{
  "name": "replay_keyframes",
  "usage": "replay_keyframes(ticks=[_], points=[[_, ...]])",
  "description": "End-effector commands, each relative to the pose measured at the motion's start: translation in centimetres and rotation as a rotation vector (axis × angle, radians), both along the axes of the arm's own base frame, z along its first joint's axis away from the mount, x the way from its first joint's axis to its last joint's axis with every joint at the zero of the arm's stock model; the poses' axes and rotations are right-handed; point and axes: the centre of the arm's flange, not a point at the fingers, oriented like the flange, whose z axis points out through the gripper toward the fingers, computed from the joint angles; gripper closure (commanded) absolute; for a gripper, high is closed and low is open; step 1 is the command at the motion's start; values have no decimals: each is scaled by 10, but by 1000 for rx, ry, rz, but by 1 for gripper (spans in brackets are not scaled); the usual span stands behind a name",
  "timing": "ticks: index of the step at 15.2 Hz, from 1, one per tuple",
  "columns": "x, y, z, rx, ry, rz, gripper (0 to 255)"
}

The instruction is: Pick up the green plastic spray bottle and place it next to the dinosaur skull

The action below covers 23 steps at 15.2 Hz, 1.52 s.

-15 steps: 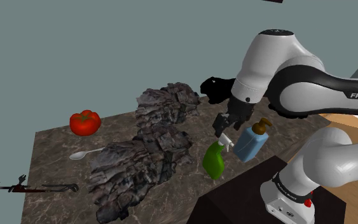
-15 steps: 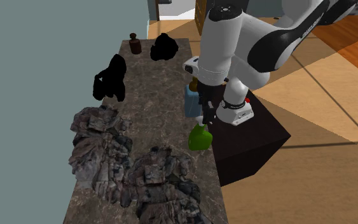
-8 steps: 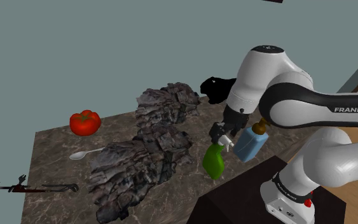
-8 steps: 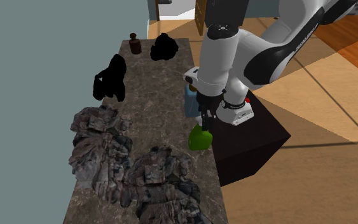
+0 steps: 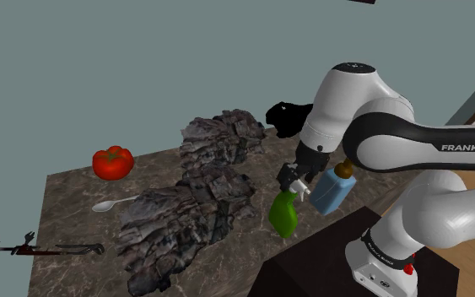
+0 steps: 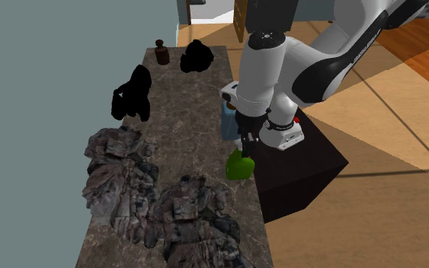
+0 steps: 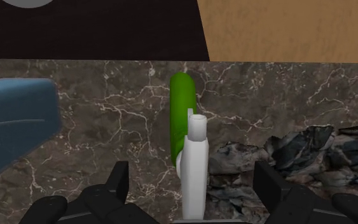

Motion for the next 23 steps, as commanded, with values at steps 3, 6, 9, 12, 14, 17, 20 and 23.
replay_keyframes(ticks=[3,6,9,12,14,17,20,23], points=[[0,0,0,0,0,0,255],[0,0,0,0,0,0,255],[0,0,0,0,0,0,255],[0,0,11,0,0,0,255],[0,0,21,0,0,0,255],[0,0,37,0,0,0,255],[0,0,53,0,0,0,255],[0,0,69,0,0,0,255]])
